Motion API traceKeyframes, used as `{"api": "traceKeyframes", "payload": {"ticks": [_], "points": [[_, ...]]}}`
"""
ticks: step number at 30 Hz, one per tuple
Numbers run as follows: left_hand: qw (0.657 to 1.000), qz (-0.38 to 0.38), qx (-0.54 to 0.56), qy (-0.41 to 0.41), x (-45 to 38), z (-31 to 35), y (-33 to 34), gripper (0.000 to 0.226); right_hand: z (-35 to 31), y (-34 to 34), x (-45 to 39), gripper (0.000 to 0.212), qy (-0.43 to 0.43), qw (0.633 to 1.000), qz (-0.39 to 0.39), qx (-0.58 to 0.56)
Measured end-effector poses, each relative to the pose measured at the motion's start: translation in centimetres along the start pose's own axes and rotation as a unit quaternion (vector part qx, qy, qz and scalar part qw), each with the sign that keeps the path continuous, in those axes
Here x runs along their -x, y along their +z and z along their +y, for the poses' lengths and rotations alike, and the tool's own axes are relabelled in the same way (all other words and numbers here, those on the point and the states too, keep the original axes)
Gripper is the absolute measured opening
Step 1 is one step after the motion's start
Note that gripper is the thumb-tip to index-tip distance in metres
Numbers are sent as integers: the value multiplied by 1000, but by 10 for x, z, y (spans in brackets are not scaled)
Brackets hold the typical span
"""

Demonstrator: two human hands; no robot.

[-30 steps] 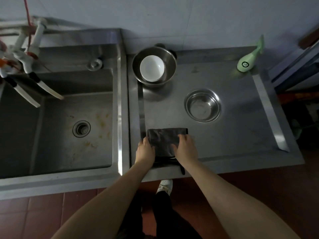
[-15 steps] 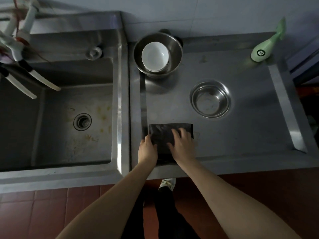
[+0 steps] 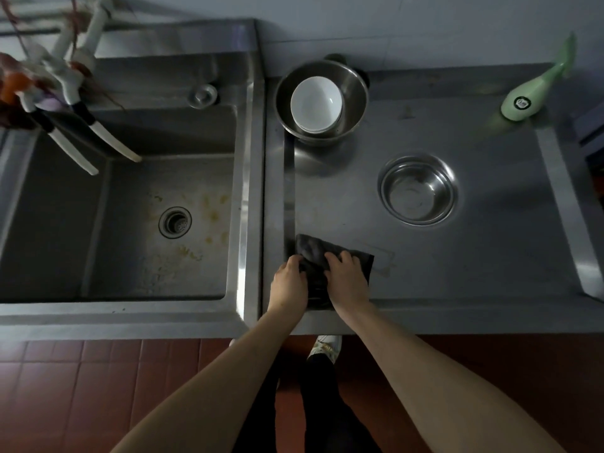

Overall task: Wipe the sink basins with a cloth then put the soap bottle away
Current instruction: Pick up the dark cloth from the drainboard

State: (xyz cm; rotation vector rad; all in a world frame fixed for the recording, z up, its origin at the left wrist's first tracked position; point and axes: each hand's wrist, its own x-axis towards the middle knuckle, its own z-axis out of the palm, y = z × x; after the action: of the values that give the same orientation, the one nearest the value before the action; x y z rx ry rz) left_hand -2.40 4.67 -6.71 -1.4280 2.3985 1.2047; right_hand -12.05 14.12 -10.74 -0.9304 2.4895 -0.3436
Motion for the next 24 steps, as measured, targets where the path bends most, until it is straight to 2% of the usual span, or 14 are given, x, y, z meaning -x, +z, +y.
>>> {"api": "traceKeyframes", "payload": {"ticks": [5, 9, 16, 24], "points": [[999, 28, 30, -1, 8, -10, -29, 33, -11, -5, 7, 34, -5, 999, 26, -21], [998, 51, 41, 0, 11, -27, -61, 36, -42, -13, 13, 33, -33, 995, 81, -48], [996, 73, 53, 14, 13, -79, -136, 33, -131, -10, 19, 31, -87, 985, 133, -66], [994, 96, 54, 8, 7, -182, -252, 33, -261, 29, 23, 29, -103, 980, 155, -68]]}}
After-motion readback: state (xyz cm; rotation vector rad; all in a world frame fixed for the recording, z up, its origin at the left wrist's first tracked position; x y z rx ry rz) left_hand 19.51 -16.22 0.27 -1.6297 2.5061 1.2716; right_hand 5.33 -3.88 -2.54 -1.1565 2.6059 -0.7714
